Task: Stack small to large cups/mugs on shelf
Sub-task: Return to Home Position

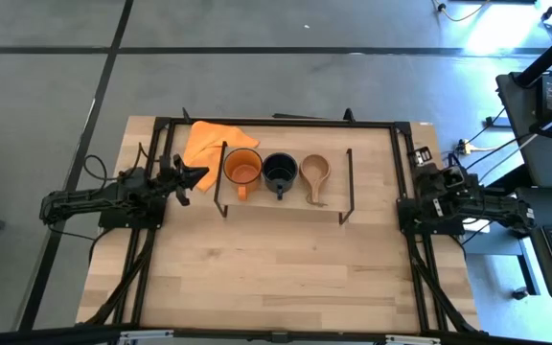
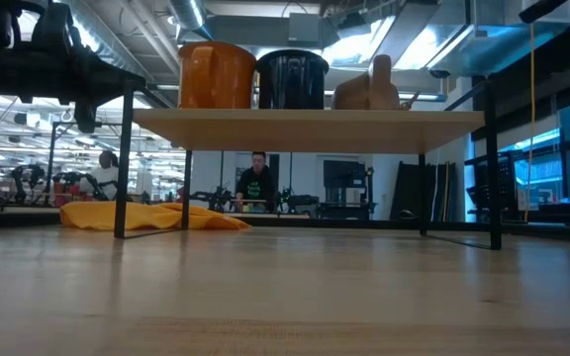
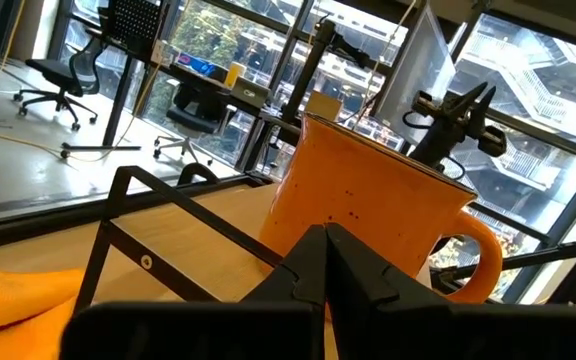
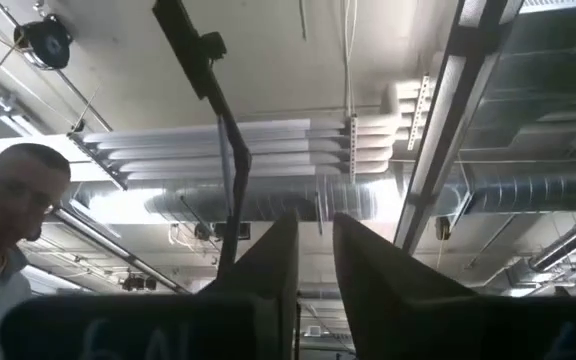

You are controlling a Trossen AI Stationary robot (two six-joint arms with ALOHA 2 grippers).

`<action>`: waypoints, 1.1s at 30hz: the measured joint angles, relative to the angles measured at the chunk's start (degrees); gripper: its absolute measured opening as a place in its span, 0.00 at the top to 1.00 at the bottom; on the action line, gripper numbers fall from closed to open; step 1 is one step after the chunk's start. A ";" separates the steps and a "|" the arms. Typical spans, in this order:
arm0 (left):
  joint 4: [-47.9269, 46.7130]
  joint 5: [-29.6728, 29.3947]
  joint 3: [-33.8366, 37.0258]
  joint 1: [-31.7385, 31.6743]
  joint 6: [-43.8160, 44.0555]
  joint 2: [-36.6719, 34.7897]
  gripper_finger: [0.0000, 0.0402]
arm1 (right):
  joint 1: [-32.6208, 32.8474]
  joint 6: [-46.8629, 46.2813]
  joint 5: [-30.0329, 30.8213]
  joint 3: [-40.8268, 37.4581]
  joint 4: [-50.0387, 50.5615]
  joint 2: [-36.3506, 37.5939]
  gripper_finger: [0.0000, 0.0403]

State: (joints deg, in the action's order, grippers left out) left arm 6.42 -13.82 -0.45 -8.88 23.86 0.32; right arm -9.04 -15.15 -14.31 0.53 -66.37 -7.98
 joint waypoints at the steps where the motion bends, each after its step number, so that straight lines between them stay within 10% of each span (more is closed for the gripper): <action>1: 0.00 0.00 0.00 0.02 0.05 0.00 1.00 | 0.00 0.37 0.07 0.23 0.19 -0.11 0.83; 33: 0.04 0.00 0.00 0.02 0.02 0.00 1.00 | 6.27 14.09 -12.36 -0.13 49.16 -5.85 0.83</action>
State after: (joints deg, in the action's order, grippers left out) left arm 6.46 -13.82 -0.45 -8.86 23.87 0.32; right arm -2.76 -1.06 -26.67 0.40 -17.22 -13.82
